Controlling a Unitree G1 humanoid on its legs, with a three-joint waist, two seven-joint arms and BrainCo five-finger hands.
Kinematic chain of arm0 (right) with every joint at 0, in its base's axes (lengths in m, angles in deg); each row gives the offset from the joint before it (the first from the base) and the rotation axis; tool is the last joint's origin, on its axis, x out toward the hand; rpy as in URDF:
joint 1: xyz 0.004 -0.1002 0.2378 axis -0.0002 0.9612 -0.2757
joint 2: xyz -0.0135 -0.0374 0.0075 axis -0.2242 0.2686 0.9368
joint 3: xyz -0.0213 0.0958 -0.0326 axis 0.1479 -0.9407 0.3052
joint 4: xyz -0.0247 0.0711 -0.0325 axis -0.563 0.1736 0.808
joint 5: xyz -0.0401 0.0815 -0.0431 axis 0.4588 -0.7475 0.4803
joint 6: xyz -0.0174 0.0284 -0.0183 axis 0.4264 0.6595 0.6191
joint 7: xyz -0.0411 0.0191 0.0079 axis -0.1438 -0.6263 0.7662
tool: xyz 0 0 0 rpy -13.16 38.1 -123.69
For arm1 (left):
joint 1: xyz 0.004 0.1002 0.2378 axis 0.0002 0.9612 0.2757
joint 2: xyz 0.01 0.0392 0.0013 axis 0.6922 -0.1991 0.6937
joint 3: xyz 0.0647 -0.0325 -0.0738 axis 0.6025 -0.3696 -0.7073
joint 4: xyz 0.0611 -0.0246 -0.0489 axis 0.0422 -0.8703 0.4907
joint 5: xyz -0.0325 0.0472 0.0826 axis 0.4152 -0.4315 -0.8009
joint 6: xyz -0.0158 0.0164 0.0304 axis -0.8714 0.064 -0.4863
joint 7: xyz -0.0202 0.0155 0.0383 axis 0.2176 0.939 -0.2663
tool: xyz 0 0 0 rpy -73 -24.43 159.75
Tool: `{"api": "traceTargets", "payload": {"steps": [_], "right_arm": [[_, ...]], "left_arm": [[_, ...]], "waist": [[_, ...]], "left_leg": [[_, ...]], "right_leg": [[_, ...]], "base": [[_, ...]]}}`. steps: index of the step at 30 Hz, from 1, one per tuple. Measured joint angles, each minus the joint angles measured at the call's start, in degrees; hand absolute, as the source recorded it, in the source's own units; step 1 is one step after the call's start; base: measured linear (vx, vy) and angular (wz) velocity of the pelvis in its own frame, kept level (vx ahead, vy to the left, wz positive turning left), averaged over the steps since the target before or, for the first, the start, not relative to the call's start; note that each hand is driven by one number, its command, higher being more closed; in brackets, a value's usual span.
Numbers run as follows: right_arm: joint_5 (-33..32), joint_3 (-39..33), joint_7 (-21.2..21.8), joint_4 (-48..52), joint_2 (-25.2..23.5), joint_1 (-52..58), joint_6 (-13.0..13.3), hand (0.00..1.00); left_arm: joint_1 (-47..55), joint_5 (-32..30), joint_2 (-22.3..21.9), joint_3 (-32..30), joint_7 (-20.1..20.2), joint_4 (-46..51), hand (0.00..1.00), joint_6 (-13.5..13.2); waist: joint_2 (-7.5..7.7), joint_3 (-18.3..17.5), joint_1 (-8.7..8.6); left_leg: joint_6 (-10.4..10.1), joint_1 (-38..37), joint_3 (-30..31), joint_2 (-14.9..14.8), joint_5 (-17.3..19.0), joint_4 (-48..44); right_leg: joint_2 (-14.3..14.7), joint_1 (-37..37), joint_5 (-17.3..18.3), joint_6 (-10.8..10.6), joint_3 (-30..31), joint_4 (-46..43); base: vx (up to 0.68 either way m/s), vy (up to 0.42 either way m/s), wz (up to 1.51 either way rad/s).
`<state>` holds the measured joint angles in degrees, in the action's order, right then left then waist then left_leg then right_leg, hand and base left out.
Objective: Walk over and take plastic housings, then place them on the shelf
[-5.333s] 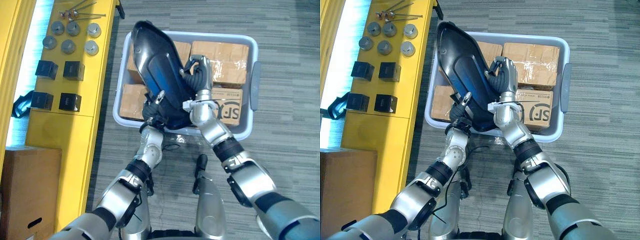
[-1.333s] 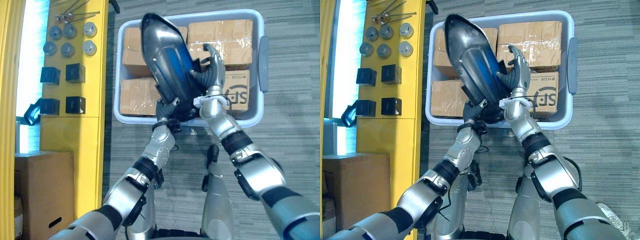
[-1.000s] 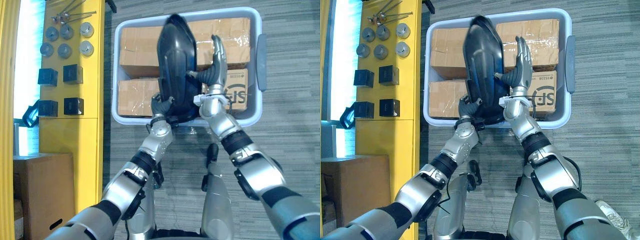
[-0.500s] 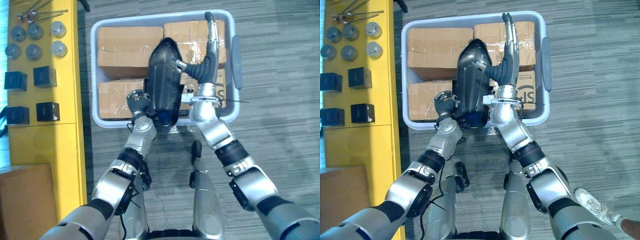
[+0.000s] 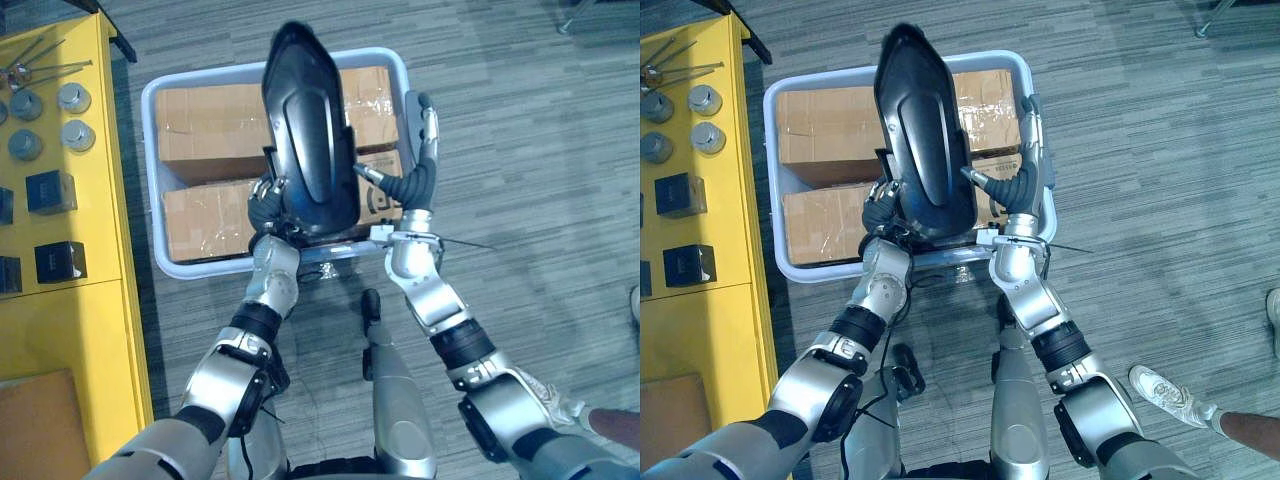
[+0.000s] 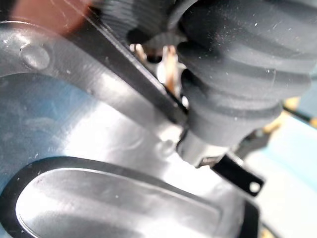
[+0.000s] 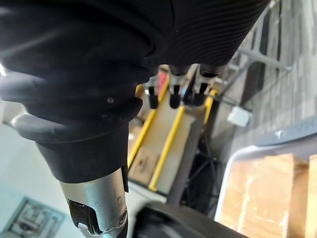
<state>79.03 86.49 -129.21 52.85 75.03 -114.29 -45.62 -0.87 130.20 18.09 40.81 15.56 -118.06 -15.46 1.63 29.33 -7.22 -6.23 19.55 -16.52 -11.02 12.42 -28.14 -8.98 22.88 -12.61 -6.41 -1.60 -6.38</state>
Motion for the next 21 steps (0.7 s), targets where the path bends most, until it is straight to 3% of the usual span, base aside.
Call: {"api": "traceTargets", "payload": {"steps": [11,21], "right_arm": [[-0.1,0.0,2.5,1.3,1.2,1.4,1.6,0.00],[-1.2,0.2,2.5,4.8,1.9,6.0,1.7,0.00]], "left_arm": [[0.1,5.5,0.1,0.1,2.2,2.0,1.00,0.1],[0.2,5.4,0.9,0.3,1.5,5.1,1.00,0.1]], "waist": [[0.02,0.0,0.06],[0.55,-0.4,0.03]], "left_leg": [[-0.3,-3.7,-1.1,0.4,-0.3,2.3],[-0.5,-7.3,-1.3,0.6,-0.5,4.1]], "right_leg": [[-0.1,-2.4,0.3,-0.1,0.3,0.4],[-0.1,-6.0,0.4,-0.2,0.0,2.1]], "base": [[0.01,-0.003,-0.02],[0.00,0.000,0.00]]}}
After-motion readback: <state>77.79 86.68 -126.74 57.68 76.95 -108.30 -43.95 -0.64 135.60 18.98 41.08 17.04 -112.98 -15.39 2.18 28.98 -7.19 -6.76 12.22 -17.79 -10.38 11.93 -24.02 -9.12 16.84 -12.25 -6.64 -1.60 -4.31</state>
